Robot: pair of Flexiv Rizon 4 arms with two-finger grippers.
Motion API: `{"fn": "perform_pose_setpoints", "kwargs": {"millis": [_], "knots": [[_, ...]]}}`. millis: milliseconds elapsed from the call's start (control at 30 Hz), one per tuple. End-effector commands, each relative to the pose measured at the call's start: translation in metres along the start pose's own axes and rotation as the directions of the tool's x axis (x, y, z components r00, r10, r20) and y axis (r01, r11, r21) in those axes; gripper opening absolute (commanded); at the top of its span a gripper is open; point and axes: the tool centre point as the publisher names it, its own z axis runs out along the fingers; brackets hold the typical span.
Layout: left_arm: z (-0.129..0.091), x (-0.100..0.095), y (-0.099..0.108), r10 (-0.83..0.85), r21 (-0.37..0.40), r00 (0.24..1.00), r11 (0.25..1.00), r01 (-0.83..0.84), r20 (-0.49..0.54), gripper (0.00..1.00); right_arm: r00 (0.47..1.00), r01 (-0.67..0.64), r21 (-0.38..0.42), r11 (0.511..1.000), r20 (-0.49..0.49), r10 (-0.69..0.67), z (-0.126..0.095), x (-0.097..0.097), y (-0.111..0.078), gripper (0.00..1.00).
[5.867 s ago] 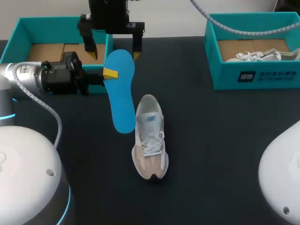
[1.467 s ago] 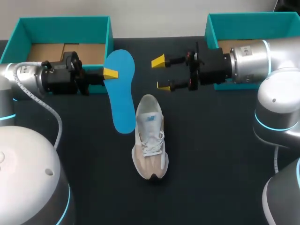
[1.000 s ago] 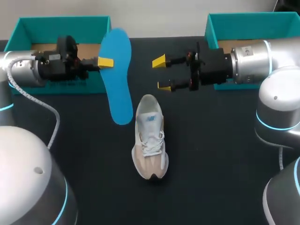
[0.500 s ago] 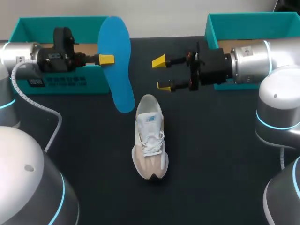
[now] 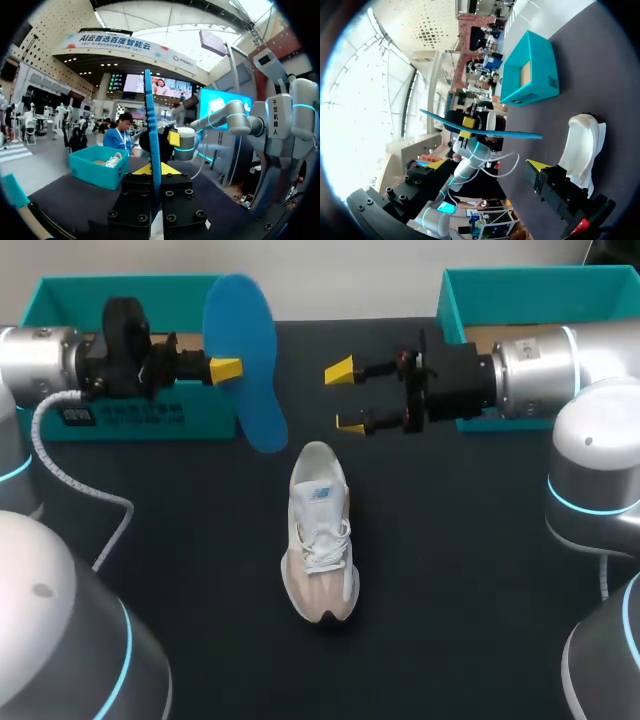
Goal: Take the shoe out of the shoebox, open the shoe tongue, remove and reinsert the insole, then place the shoe into the shoebox
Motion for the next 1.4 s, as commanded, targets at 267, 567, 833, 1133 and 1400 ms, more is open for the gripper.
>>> {"fn": "perform_pose_setpoints", "kwargs": {"millis": [267,567,833,1133,1400], "knots": [[-0.001,0.002,0.001,0.463,-0.049,0.886,0.885,-0.464,-0.026,0.0,1.0,-0.001,-0.002,1.0,0.003,0.001,0.003,0.0,0.0,1.0],[0.001,0.002,0.007,0.611,-0.041,0.791,0.79,-0.611,-0.017,0.0,1.0,-0.001,-0.002,1.0,0.003,0.001,0.003,0.0,0.0,1.0],[0.001,-0.001,0.019,0.929,-0.018,0.371,0.371,-0.929,-0.019,0.0,1.0,-0.001,-0.002,1.0,0.003,0.001,0.003,0.0,0.0,1.0],[0.003,-0.013,0.041,0.997,-0.14,-0.079,-0.081,-0.987,-0.016,0.0,1.0,-0.001,-0.002,1.0,0.003,0.001,0.003,0.0,0.0,1.0],[0.004,-0.027,0.042,0.956,-0.22,-0.289,-0.291,-0.931,-0.04,0.0,1.0,-0.001,-0.002,1.0,0.003,0.001,0.003,0.0,0.0,1.0]]}}
